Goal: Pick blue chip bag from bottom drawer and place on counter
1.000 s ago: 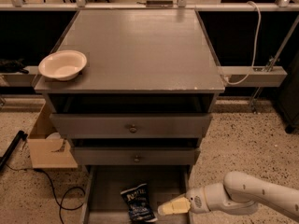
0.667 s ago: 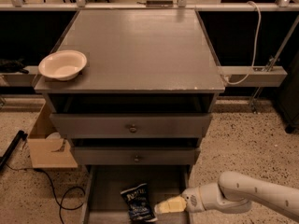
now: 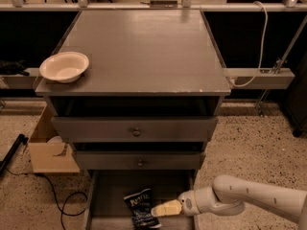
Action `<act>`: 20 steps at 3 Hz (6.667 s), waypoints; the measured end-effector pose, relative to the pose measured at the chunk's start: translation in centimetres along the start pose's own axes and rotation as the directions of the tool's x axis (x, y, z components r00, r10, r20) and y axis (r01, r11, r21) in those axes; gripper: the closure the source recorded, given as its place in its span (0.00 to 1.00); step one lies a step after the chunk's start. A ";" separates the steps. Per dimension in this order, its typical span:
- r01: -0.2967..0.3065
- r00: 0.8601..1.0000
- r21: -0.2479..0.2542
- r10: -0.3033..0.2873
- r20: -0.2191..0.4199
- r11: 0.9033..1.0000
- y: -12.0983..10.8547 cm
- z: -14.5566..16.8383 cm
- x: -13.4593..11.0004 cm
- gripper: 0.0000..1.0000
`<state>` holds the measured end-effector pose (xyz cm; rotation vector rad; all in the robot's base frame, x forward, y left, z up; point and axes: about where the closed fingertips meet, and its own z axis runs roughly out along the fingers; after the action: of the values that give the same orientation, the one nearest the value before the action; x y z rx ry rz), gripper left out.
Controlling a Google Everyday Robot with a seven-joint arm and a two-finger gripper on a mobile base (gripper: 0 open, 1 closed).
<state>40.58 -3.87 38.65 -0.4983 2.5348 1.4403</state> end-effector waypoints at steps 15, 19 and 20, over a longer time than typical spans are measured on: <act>-0.072 0.995 0.319 0.089 -0.037 0.945 -11.4 12.5 -4.0 0.00; -0.133 0.988 0.372 0.151 -0.019 0.919 -14.6 14.5 -1.8 0.00; -0.139 0.987 0.376 0.160 -0.027 0.916 -15.3 15.4 -0.8 0.00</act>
Offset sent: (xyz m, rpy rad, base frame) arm 0.0032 0.0236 -0.0133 -0.0082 -0.0583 -0.0445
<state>46.98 2.28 18.82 -0.2886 2.8525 0.9521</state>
